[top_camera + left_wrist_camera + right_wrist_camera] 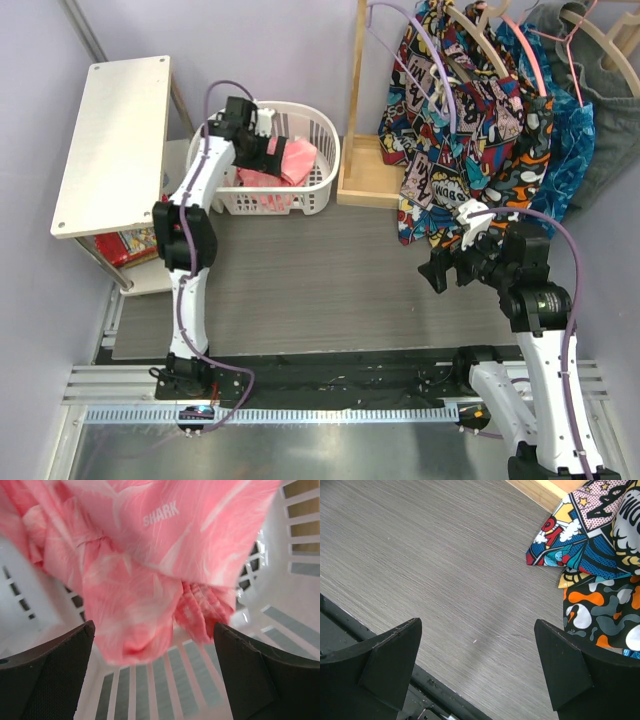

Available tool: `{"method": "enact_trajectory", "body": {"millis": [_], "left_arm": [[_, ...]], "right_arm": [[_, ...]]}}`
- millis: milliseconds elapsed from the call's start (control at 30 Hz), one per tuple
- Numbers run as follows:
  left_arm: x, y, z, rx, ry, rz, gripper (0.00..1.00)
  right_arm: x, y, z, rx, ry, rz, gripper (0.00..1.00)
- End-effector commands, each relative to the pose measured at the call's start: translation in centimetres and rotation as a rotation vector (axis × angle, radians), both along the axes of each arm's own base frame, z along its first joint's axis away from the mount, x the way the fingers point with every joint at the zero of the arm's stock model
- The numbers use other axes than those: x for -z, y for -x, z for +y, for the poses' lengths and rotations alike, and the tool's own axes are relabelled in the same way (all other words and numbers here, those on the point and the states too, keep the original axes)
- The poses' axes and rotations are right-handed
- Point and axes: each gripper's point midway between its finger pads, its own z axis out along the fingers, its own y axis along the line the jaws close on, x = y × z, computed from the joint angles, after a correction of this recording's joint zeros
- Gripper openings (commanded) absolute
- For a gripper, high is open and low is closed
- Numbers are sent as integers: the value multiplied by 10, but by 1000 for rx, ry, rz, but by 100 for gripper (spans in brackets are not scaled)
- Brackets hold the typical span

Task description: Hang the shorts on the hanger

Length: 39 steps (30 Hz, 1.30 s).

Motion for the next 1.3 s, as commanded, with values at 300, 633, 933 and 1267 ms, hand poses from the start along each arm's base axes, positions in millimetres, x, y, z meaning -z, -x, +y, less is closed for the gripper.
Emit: {"method": "enact_trajectory", "body": {"millis": [300,633,933,1267], "left_arm": [[80,-47,-15,12,-75,-18,70],[-79,-35,-21,23,16,-264,0],[-232,36,-46,76,148,-518,0],[-405,171,-121,256,461,-876,0]], "right_arm": [[-9,-11,-4,11,23,-26,100],[-17,-9,5,-20,-26,-33,100],[-28,-2,12,-42,-64,-54,100],[-39,2,19,-71,-101,-75,100]]}}
